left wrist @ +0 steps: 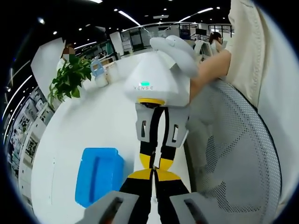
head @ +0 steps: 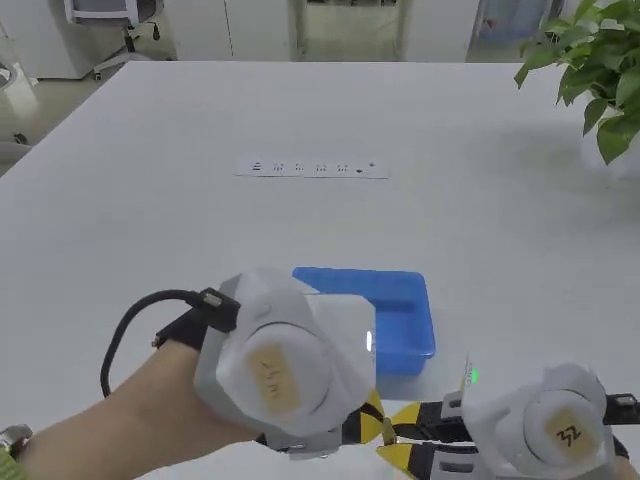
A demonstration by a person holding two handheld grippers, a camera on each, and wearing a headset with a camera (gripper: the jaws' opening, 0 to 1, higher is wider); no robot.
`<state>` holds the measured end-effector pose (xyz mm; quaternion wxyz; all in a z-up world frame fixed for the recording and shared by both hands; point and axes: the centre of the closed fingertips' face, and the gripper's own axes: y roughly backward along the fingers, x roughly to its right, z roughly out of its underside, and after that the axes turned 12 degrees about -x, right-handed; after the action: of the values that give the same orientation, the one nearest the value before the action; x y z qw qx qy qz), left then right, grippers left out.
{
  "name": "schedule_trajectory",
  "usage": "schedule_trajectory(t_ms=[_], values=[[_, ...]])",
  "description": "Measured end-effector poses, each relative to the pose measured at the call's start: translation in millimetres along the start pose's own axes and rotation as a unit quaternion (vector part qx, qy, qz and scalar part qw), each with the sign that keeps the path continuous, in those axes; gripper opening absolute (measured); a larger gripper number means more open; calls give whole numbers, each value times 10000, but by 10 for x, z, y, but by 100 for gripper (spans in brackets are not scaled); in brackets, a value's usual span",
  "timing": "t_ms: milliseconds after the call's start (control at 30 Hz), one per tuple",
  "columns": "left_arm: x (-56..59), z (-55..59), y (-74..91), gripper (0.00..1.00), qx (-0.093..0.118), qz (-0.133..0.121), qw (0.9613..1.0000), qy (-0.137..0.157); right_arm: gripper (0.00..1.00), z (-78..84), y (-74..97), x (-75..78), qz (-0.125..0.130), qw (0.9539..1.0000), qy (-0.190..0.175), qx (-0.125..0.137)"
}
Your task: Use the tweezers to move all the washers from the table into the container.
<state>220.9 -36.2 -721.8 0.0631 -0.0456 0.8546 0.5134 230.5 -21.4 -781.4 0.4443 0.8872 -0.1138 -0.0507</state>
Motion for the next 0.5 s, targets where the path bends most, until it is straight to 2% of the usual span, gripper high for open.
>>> schedule_trajectory(t_ms=[167, 300, 500], values=[[-34, -24, -2, 0, 40, 41, 10000, 27, 6, 5, 6, 26, -26, 10000, -81, 35], [-55, -25, -4, 0, 4, 38, 10000, -27, 5, 5, 20, 38, 24, 10000, -63, 16], [-67, -18, -55, 0, -83, 98, 9999, -80, 7, 39, -4, 49, -25, 9996, -250, 87]])
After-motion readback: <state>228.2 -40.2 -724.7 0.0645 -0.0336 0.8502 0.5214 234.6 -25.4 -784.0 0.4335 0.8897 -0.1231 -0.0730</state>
